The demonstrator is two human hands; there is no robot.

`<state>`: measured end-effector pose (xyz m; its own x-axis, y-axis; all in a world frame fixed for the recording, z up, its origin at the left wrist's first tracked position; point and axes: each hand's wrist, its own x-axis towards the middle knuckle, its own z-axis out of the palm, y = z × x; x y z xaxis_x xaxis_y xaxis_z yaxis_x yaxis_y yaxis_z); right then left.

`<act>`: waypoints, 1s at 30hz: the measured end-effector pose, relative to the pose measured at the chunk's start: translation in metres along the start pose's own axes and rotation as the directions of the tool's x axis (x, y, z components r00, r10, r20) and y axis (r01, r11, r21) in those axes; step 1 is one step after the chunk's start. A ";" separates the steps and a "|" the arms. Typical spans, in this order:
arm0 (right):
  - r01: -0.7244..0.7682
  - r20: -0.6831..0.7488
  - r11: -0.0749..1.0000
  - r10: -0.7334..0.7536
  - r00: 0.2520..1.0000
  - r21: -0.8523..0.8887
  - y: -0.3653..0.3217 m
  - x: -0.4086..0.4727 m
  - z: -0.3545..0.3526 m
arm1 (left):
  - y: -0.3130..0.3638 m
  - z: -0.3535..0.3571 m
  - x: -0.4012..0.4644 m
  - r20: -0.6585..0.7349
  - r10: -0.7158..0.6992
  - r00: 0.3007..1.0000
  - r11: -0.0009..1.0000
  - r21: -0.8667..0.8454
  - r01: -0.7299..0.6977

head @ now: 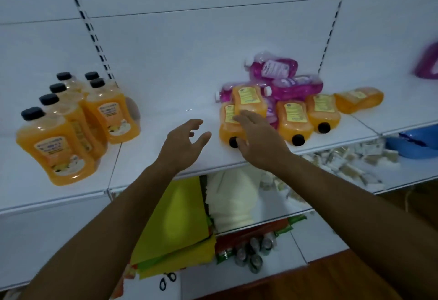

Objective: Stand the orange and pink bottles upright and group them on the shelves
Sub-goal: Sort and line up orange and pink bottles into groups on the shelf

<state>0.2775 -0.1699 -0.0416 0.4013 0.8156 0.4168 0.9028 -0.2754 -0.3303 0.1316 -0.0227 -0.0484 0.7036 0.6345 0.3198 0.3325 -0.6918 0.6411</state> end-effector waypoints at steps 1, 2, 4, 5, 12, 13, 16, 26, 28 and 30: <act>-0.021 -0.010 1.000 0.021 1.000 -0.018 0.013 0.008 -0.004 | 0.001 0.008 0.014 0.023 0.003 1.000 1.000 -0.025 -0.003; -0.035 -0.005 0.998 0.035 0.999 -0.043 0.025 0.016 -0.007 | 0.002 0.016 0.028 0.041 0.008 0.999 0.999 -0.046 -0.006; -0.033 0.048 0.993 0.039 0.998 -0.109 0.048 0.030 -0.013 | 0.008 0.030 0.059 0.066 0.026 0.997 0.996 -0.083 -0.020; -0.025 0.086 0.990 0.037 0.996 -0.137 0.058 0.037 -0.014 | 0.012 0.035 0.075 0.072 0.042 0.997 0.994 -0.103 -0.034; 0.054 0.170 0.986 -0.027 0.985 -0.159 0.095 0.068 -0.003 | 0.027 0.076 0.162 0.142 0.085 0.986 0.989 -0.132 -0.066; 0.063 0.177 0.987 -0.037 0.984 -0.148 0.097 0.070 -0.003 | 0.027 0.081 0.170 0.157 0.070 0.985 0.991 -0.125 -0.050; 0.097 0.215 0.983 -0.062 0.975 -0.156 0.101 0.073 -0.004 | 0.029 0.092 0.184 0.189 0.037 0.981 0.994 -0.107 -0.017; 0.033 -0.085 0.930 -0.002 0.996 0.366 0.093 0.086 -0.041 | 0.049 0.078 0.193 0.134 -0.086 0.987 0.789 -0.596 0.150; -0.015 -0.087 0.903 0.058 0.995 0.430 0.088 0.091 -0.052 | 0.055 0.069 0.187 0.133 -0.117 0.984 0.741 -0.649 0.176; -0.009 -0.090 0.868 0.061 0.994 0.496 0.087 0.095 -0.059 | 0.058 0.061 0.177 0.109 -0.136 0.985 0.740 -0.650 0.175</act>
<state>0.4031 -0.1470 0.0195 0.4684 0.7478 0.4706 0.7040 0.0060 -0.7102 0.3139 0.0284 0.0025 0.7163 0.6813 0.1511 -0.0393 -0.1768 0.9835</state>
